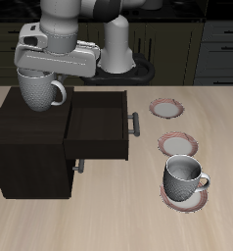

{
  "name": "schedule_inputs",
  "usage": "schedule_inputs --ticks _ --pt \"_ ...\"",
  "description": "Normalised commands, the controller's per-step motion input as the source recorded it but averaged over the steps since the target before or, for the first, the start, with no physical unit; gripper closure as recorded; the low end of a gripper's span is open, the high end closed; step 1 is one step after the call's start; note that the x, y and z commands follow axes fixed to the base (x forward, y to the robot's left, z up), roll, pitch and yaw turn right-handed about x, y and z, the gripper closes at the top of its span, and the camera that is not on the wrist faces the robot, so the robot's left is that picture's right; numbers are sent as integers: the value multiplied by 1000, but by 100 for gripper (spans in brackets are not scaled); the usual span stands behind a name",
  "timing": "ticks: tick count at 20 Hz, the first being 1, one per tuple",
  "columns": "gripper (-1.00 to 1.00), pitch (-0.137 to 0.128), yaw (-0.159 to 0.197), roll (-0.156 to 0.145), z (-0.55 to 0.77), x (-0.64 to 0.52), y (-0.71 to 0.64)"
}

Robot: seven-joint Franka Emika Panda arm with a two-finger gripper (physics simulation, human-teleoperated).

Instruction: Place the porcelain mug that is in the drawer onto the top of the cabinet and close the drawer

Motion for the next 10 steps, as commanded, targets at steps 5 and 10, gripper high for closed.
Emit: schedule_inputs --ticks 5,10 --pt "-100 7 -24 -33 -19 -8 -98" --pt "-100 -29 -9 -11 179 -113 21"
